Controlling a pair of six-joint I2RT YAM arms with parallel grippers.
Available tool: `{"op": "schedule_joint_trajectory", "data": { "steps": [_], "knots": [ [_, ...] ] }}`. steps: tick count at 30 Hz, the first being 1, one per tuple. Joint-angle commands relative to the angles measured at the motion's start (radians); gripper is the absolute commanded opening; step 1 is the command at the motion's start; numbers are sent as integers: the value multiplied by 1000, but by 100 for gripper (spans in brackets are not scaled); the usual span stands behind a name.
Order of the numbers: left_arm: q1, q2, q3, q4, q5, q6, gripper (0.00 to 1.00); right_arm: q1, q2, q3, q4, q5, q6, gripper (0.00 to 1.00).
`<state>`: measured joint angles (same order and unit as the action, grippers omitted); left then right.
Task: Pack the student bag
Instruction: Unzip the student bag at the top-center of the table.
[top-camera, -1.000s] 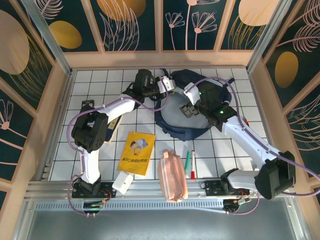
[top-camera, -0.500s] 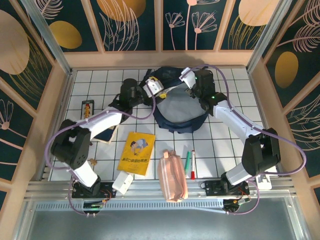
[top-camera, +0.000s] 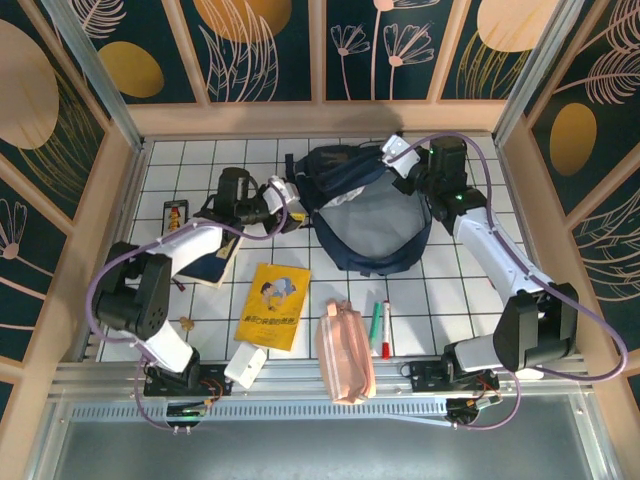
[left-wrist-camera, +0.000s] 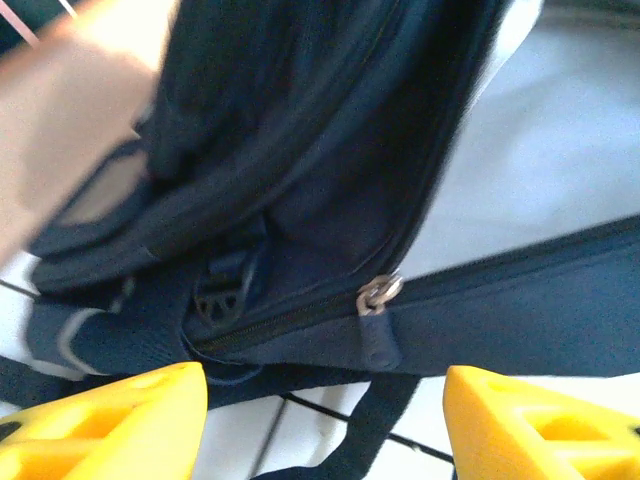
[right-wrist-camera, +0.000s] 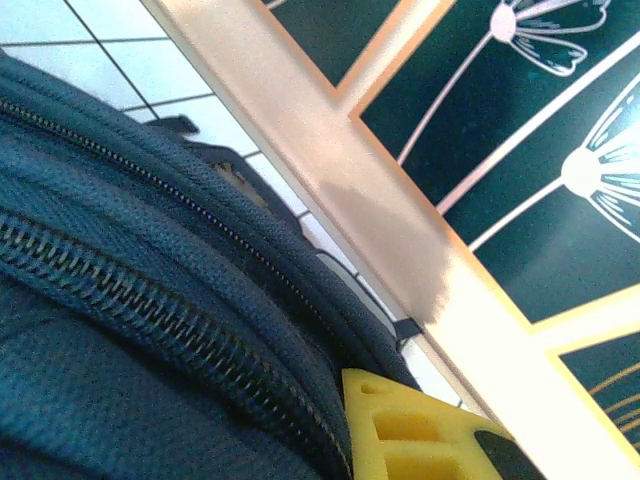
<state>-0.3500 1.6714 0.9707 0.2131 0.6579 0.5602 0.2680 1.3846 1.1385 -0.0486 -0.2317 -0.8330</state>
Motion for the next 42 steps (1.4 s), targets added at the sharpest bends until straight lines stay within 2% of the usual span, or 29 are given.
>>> {"op": "schedule_joint_trajectory", "data": {
  "steps": [1,5,11,14,16,17,21,27,29,33,37,40,42],
  "knots": [
    [2,85,69,-45,62,-29,64,9,-59,-3,154,-110,17,0],
    [-2,117,87,-59,179,-44,65,9,-64,-15,166,-97,26,0],
    [-11,108,75,-133,221,3,65,8,-60,-17,178,-63,30,0],
    [-30,86,51,-142,197,23,63,9,-47,-11,189,-28,38,0],
    [-34,87,40,-132,195,13,50,10,-40,-6,195,-20,43,0],
    [-33,91,40,-122,183,-9,48,10,-36,-3,196,-17,47,0],
    [-34,109,37,-63,136,-65,49,19,-30,7,189,-26,45,0],
    [-33,136,81,-25,123,-95,48,39,-35,0,173,-37,26,0],
    [-35,149,91,-13,128,-103,41,45,-41,-4,171,-40,23,0],
    [-39,157,83,14,130,-117,34,49,-48,-11,167,-34,17,0],
    [-49,153,58,68,133,-137,34,52,-53,-14,170,-27,17,0],
    [-63,169,86,12,155,-108,39,54,-49,-13,178,-10,17,0],
    [-72,180,104,-24,151,-87,38,57,-43,-8,179,-5,17,0]
  ]
}}
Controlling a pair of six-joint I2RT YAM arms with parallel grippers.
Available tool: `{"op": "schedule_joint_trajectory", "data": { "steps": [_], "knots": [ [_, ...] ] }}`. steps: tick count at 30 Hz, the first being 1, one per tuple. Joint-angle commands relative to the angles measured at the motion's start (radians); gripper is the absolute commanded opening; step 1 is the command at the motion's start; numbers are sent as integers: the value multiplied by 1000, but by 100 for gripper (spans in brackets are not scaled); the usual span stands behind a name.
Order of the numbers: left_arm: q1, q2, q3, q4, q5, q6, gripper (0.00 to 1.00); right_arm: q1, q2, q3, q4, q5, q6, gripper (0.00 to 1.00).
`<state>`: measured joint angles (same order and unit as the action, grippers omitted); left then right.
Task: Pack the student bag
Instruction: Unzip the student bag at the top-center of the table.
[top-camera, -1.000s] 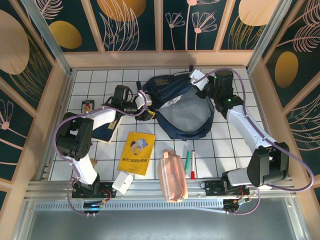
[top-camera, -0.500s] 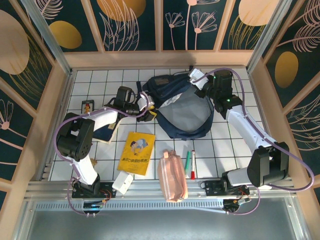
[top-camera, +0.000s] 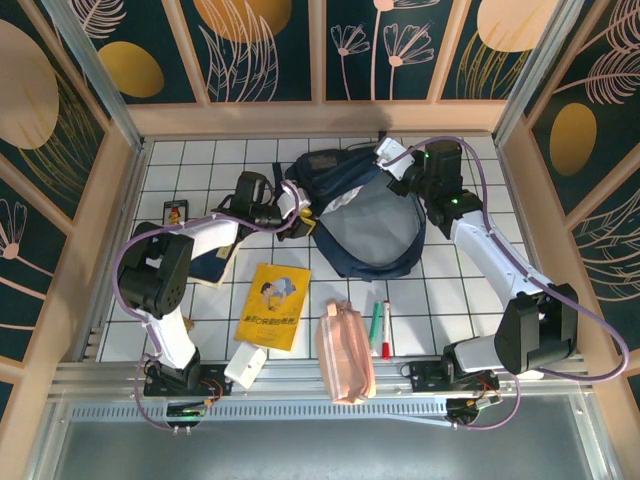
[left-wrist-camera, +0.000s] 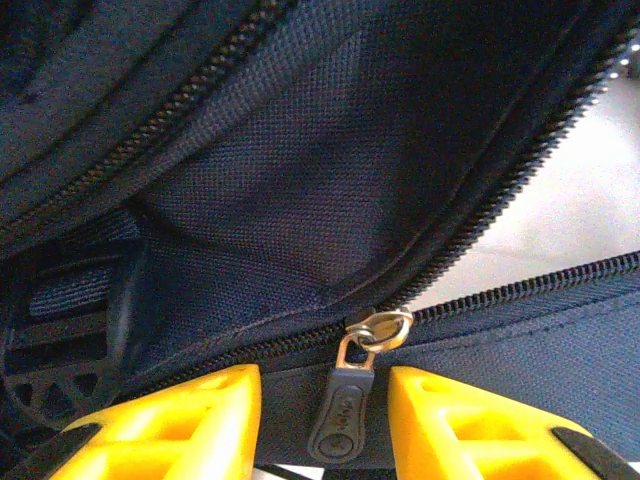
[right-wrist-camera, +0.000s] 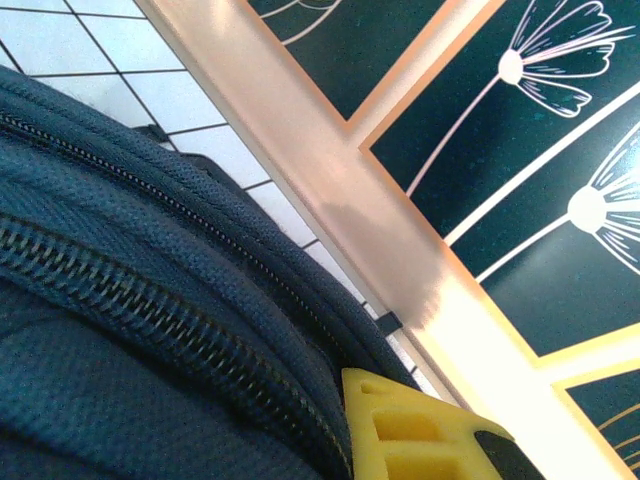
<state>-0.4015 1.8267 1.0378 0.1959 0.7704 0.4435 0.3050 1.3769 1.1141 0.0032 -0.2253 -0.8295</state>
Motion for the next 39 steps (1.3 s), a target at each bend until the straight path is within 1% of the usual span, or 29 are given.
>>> {"op": "schedule_joint_trajectory", "data": {
  "steps": [1,2,6,10,13,17,19,21,23,24,28,31,33,34,35,37,38,39],
  "knots": [
    [-23,28,35,-7,24,33,36,21,-35,17,130,-12,14,0],
    [-24,30,30,-1,5,31,34,23,-34,18,130,-13,15,0],
    [-23,25,19,32,-70,18,0,27,-33,18,124,-9,7,0],
    [-20,-6,1,82,-113,16,0,29,-41,4,119,1,-16,0],
    [-12,-24,-4,111,-166,19,0,29,-55,-10,108,3,-48,0],
    [25,-24,22,102,-212,-15,0,29,-84,-35,90,-4,-102,0],
    [39,-20,39,78,-227,-2,0,28,-98,-49,87,-9,-113,0],
    [43,-16,54,70,-288,-2,0,29,-108,-56,86,-9,-119,0],
    [54,5,81,64,-385,-28,0,28,-119,-60,72,-20,-135,0],
    [66,17,93,63,-416,-45,0,29,-126,-59,64,-30,-148,0],
    [112,79,166,63,-466,-101,0,37,-162,-78,51,-60,-191,0],
    [128,153,254,41,-556,-125,0,52,-179,-91,43,-57,-219,0],
    [146,226,345,-18,-536,-155,0,61,-182,-98,47,-60,-225,0],
    [148,264,409,-79,-536,-154,0,66,-183,-101,50,-60,-225,0],
    [147,290,451,-106,-519,-154,0,71,-182,-103,53,-60,-226,0],
    [147,301,468,-91,-476,-165,0,81,-177,-105,59,-54,-225,0],
    [147,294,461,-73,-474,-174,0,84,-173,-107,68,-46,-222,0],
    [147,285,452,-53,-489,-185,2,85,-168,-107,77,-40,-216,0]
  ]
}}
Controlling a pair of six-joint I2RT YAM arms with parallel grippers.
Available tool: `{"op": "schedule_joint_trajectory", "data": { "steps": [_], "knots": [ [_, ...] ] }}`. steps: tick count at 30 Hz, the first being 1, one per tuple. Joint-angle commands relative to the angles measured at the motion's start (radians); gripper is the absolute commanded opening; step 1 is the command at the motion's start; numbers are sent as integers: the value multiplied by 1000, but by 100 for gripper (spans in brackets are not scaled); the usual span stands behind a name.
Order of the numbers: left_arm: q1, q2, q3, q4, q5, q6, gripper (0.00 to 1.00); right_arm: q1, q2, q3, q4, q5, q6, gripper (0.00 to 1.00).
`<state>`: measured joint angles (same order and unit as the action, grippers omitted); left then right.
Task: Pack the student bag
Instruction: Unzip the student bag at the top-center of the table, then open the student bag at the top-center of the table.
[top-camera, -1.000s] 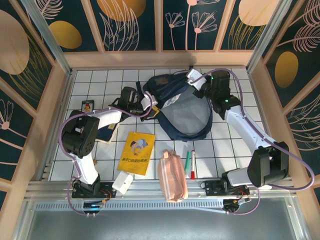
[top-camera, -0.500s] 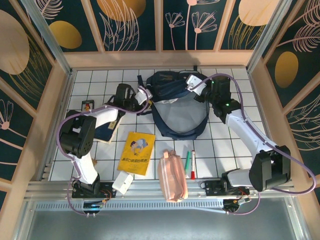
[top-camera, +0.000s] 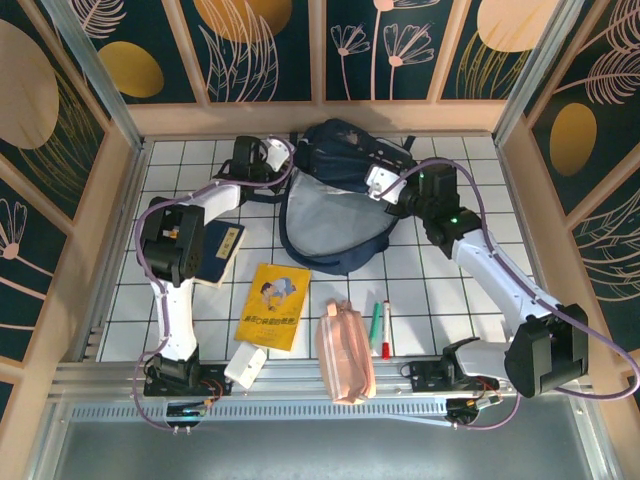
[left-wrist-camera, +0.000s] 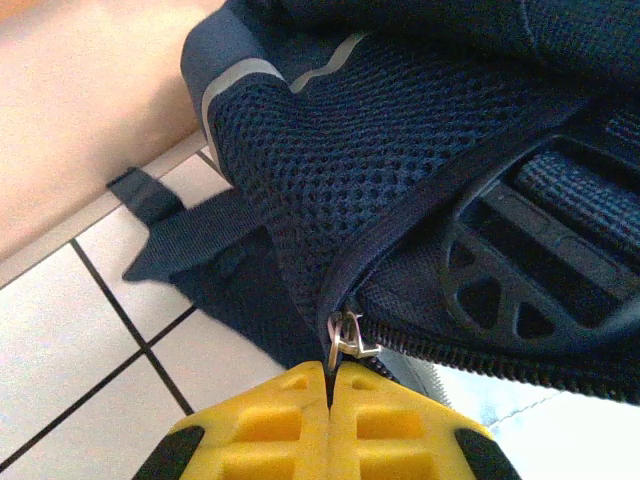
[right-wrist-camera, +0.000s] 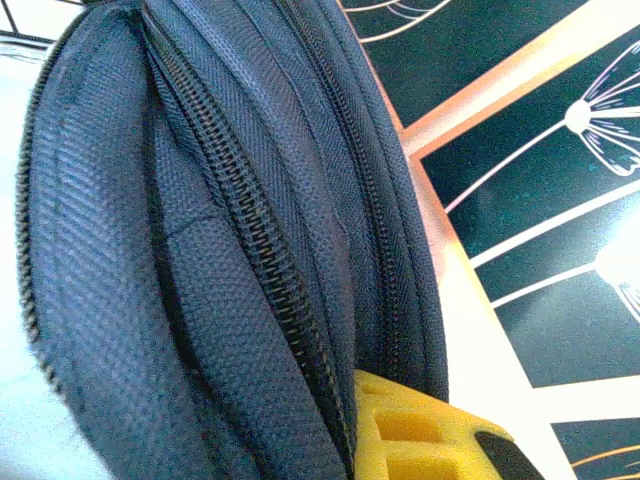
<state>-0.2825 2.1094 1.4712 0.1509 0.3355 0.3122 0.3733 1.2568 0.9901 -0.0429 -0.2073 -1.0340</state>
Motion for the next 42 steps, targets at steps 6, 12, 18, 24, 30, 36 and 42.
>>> {"op": "schedule_joint_trajectory", "data": {
  "steps": [6,12,18,24,30,36,42],
  "knots": [
    [28,-193,-159,162,-41,5,43,26,31,63,193,-18,88,0],
    [28,-504,-524,545,289,121,76,46,130,149,190,-4,161,0],
    [-53,-523,-446,266,491,354,86,46,165,173,206,-43,211,0],
    [-139,-509,-422,289,489,351,99,47,178,174,215,-59,264,0],
    [-199,-450,-346,278,320,341,99,66,181,173,195,-83,234,0],
    [-225,-402,-262,241,100,453,89,70,172,163,194,-128,220,0],
    [-224,-344,-182,205,-24,444,0,87,147,119,255,-97,290,20]
  ]
}}
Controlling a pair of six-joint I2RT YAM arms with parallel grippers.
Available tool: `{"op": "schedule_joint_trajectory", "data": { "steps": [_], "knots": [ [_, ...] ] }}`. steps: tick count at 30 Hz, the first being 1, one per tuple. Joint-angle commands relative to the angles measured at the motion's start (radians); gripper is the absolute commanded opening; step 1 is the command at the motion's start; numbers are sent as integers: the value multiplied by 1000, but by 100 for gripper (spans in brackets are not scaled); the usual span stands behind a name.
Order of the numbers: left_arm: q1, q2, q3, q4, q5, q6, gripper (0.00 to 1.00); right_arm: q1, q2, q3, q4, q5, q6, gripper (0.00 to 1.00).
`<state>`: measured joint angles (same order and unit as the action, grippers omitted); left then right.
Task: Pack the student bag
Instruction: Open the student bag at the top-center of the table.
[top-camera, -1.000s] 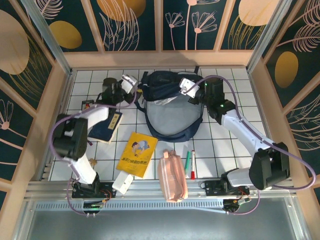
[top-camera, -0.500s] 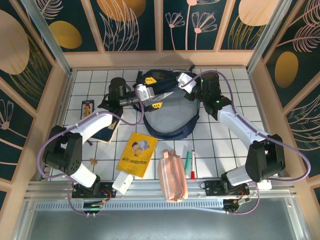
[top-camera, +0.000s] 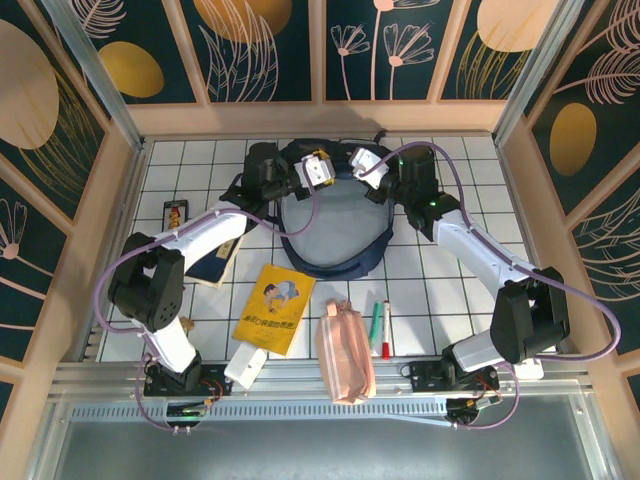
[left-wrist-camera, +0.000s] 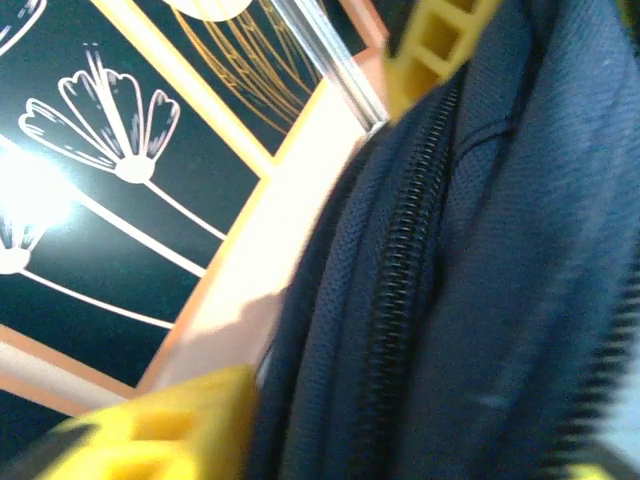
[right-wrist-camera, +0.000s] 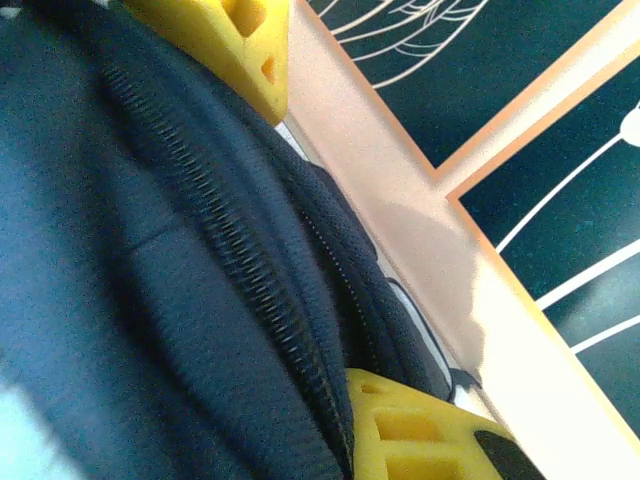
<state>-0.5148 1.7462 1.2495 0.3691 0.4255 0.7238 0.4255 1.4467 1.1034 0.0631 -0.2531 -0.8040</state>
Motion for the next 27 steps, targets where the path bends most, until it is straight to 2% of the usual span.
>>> {"op": "schedule_joint_trajectory", "data": {
  "steps": [1,4,7,9,11,14,17,19,21,24,27],
  "knots": [
    [8,18,33,14,-135,19,0,48,-53,-6,168,-31,88,31],
    [7,19,41,52,-220,-24,0,113,-99,-61,203,71,236,61],
    [9,28,68,46,-312,-65,0,179,-139,-86,118,202,509,74],
    [8,35,82,43,-357,-84,0,203,-163,-100,19,310,737,76],
    [8,48,96,39,-376,-104,0,211,-191,-120,-88,313,909,76],
    [9,70,133,20,-380,-145,0,245,-259,-184,-195,334,1053,76],
    [8,100,178,-11,-351,-174,0,252,-335,-245,-255,334,1131,75],
    [9,115,200,-20,-337,-191,0,254,-357,-267,-287,261,1148,73],
    [12,131,225,-31,-341,-227,0,282,-347,-289,-303,126,1147,70],
    [20,157,276,-78,-332,-250,0,394,-281,-308,-304,-11,1149,70],
    [38,156,286,-80,-325,-285,0,476,-182,-304,-285,-55,1138,67]
  ]
}}
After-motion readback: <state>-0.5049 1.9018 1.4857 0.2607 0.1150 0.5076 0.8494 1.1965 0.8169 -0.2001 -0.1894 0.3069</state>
